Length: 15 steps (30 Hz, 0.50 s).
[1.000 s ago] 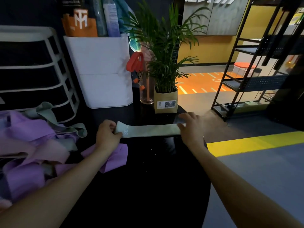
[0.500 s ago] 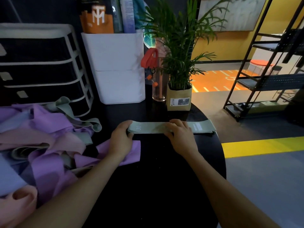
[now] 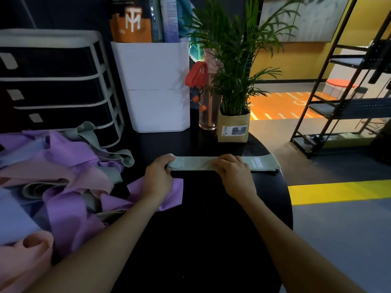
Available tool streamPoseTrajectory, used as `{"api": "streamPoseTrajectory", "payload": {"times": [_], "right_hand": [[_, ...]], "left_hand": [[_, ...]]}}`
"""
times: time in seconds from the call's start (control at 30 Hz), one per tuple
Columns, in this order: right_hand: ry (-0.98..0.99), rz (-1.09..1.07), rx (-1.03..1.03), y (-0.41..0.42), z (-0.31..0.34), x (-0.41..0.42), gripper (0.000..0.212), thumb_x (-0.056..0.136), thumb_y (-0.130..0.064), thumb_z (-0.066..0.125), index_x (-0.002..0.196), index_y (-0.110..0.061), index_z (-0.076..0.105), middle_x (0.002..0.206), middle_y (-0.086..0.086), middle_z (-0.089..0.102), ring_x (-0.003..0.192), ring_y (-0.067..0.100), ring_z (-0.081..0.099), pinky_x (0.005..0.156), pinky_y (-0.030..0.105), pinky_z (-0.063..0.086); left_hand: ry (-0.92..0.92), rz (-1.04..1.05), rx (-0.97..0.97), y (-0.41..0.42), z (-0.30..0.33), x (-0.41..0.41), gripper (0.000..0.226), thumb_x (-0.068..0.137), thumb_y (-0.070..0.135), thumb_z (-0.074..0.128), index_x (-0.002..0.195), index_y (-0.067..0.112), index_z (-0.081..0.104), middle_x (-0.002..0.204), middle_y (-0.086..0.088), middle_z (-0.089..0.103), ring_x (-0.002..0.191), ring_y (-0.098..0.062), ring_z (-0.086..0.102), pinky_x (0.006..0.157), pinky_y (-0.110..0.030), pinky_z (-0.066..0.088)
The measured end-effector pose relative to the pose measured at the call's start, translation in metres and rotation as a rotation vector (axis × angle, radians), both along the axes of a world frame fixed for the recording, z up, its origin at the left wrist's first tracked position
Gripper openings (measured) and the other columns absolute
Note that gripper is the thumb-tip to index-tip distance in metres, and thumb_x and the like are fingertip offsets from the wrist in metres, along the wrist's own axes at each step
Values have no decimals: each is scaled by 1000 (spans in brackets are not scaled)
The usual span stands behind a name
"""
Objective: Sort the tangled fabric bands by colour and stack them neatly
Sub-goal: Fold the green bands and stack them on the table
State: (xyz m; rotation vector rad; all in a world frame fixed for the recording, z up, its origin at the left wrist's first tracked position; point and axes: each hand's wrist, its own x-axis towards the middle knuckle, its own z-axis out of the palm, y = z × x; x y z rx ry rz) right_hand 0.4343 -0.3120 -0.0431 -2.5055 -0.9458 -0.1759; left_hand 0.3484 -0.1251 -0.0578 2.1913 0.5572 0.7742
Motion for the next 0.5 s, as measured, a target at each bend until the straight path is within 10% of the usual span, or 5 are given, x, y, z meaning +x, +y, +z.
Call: {"api": "streamPoseTrajectory", "payload": {"times": [0.5], "right_hand": [[97, 9, 10, 53, 43, -30, 34, 91, -15, 55, 124, -19, 58, 130, 5, 50, 121, 26, 44, 102, 42, 38]], "left_hand": [[62, -92, -76, 25, 64, -22, 27, 88, 3, 57, 115, 3, 60, 117, -11, 62, 106, -23, 60, 89, -21, 41]]}}
